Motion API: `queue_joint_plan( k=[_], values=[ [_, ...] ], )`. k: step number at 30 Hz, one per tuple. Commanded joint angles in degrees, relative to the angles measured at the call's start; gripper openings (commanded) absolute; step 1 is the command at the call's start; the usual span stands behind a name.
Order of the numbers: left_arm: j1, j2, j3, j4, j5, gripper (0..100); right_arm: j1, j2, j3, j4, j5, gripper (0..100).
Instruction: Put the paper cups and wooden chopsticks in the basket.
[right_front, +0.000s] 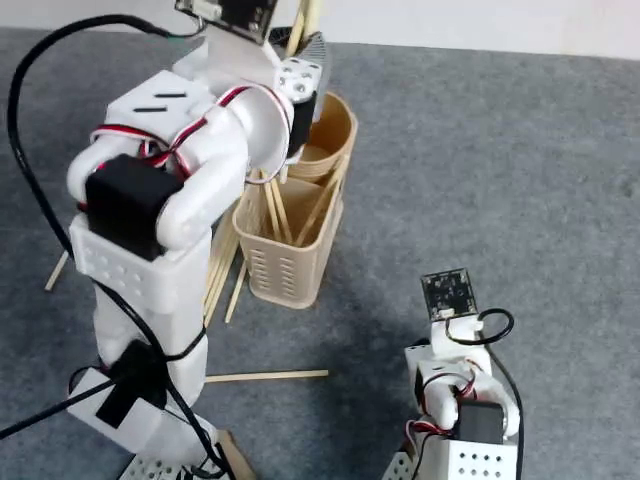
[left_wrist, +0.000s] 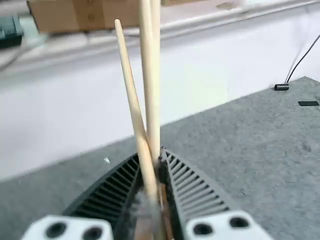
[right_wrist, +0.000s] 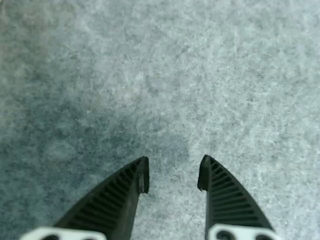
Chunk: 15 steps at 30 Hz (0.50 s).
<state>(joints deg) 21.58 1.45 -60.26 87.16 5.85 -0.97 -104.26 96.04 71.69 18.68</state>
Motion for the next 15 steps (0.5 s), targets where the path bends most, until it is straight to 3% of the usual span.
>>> queue_joint_plan(
  k=[1,15],
  values=[
    [0.92,-1.63,2.42,-1.49,1.76,2,0.57,-0.75,6.73,0.31,0.62,17.0],
    [0.75,-2.24,4.7,-2.11,3.25,3,0.57,-0.75,6.73,0.31,0.62,17.0]
  ],
)
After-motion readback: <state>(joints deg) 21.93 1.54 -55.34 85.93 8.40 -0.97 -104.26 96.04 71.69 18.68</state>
